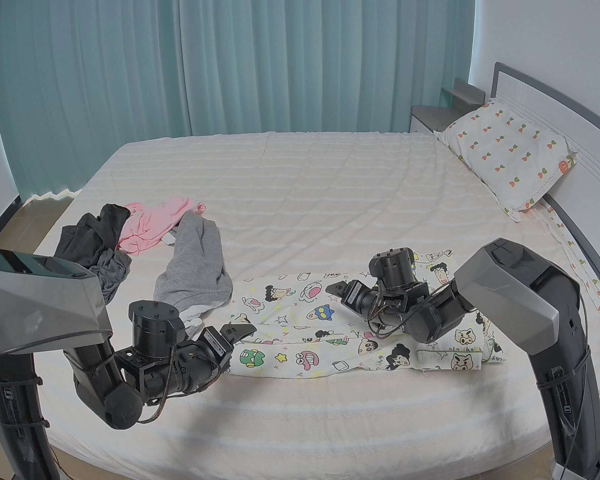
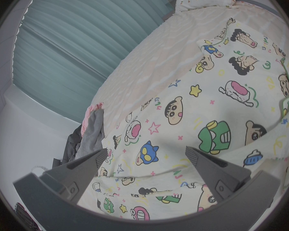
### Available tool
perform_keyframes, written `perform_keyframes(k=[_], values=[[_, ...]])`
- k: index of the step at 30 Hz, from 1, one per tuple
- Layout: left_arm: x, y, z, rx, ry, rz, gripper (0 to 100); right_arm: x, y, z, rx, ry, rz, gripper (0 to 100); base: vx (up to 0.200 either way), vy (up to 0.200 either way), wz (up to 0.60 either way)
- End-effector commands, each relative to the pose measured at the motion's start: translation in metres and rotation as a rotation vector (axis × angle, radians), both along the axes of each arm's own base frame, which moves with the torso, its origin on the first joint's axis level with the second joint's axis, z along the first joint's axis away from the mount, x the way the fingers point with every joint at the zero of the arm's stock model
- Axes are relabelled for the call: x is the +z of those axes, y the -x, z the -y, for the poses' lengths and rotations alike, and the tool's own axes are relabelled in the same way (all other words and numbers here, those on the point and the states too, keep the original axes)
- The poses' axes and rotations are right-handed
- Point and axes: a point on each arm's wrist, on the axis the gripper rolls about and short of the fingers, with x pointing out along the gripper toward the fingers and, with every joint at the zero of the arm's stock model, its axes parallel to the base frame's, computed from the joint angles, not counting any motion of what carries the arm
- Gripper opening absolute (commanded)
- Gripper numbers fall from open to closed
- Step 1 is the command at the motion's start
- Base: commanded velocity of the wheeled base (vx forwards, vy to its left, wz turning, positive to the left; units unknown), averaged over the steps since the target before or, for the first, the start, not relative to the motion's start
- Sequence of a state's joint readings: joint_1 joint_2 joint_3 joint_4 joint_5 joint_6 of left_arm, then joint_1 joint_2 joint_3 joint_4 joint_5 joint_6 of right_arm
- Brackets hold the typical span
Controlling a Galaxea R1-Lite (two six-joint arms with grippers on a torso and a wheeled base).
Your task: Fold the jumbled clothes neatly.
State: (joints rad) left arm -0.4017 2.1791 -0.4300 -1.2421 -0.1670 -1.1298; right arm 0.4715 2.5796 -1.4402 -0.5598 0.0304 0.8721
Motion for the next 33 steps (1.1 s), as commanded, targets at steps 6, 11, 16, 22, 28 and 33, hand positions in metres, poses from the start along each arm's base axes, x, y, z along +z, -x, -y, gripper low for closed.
perform_keyframes(k=[6, 11, 16, 22, 28, 33], values=[[-0.001, 0.000, 0.000, 0.000, 0.000, -0.002, 100, 0.001, 0.029, -0.002, 0.042, 0.038, -0.069, 100, 0.000, 0.000, 0.00], [0.000, 0.000, 0.000, 0.000, 0.000, -0.001, 100, -0.010, 0.030, -0.003, 0.048, 0.073, -0.121, 100, 0.000, 0.000, 0.00], [-0.001, 0.000, 0.000, 0.000, 0.000, -0.002, 100, -0.008, 0.031, -0.004, 0.053, 0.080, -0.119, 100, 0.000, 0.000, 0.00], [0.000, 0.000, 0.000, 0.000, 0.000, -0.001, 100, -0.005, 0.043, -0.008, 0.073, 0.090, -0.132, 100, 0.000, 0.000, 0.00], [-0.001, 0.000, 0.000, 0.000, 0.000, -0.002, 100, -0.016, 0.049, -0.017, 0.094, 0.121, -0.143, 100, 0.000, 0.000, 0.00], [-0.001, 0.000, 0.000, 0.000, 0.000, -0.002, 100, -0.023, 0.037, -0.020, 0.090, 0.121, -0.123, 100, 0.000, 0.000, 0.00]])
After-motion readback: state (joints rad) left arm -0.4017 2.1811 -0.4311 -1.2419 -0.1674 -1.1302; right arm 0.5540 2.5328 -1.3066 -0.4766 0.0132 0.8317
